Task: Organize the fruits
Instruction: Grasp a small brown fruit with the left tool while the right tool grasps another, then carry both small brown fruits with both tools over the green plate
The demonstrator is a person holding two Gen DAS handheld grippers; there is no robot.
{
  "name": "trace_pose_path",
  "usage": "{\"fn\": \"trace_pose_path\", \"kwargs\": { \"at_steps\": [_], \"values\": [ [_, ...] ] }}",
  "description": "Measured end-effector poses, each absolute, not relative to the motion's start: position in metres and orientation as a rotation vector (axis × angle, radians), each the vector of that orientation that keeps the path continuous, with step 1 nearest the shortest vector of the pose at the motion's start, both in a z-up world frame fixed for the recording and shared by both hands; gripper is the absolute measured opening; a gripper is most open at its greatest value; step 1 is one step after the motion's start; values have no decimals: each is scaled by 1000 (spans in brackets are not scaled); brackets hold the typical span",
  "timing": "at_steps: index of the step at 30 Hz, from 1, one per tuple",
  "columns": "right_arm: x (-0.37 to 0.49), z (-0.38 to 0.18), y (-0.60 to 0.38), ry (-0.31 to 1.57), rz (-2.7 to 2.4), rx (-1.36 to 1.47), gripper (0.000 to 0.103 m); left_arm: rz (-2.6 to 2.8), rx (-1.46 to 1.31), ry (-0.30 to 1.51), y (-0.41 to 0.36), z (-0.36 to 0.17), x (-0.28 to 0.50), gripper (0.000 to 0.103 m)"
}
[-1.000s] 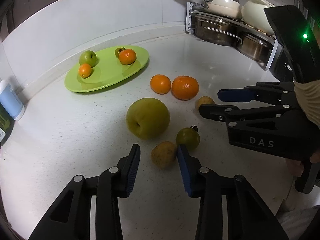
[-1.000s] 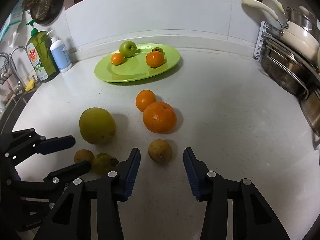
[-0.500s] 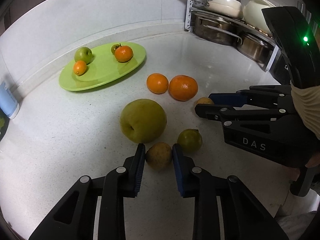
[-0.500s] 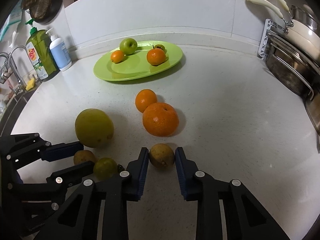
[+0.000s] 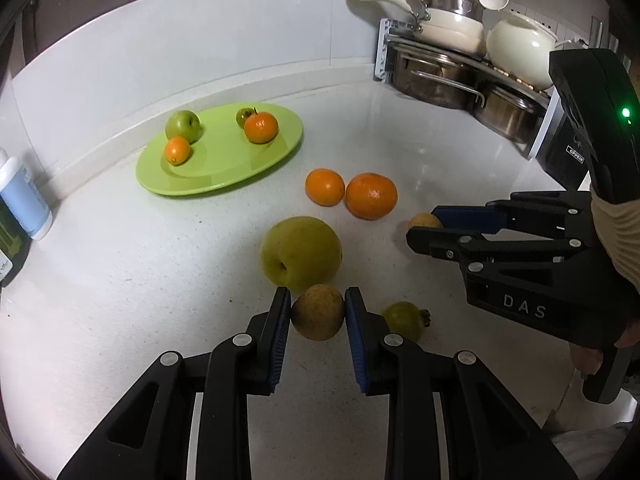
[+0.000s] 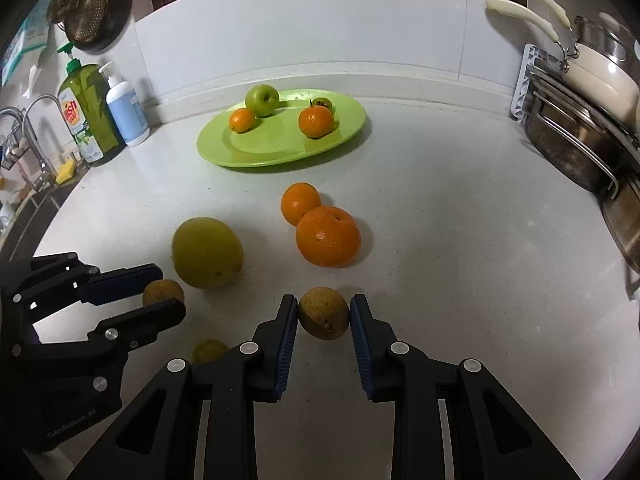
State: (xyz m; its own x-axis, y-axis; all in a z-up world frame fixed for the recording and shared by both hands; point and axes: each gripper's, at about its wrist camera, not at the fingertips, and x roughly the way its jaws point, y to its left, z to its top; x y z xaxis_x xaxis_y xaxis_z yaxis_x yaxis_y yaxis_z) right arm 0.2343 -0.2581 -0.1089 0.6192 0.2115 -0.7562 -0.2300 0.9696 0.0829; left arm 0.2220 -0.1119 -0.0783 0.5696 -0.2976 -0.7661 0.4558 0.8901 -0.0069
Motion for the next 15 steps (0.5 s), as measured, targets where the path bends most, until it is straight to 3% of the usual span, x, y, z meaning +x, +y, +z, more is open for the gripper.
{"fn": "trace_pose_path", "kwargs": {
  "at_steps": [15],
  "values": [
    [227, -72, -252, 777, 281, -16, 28, -422, 139, 757, -98, -31, 218, 28]
  ]
}}
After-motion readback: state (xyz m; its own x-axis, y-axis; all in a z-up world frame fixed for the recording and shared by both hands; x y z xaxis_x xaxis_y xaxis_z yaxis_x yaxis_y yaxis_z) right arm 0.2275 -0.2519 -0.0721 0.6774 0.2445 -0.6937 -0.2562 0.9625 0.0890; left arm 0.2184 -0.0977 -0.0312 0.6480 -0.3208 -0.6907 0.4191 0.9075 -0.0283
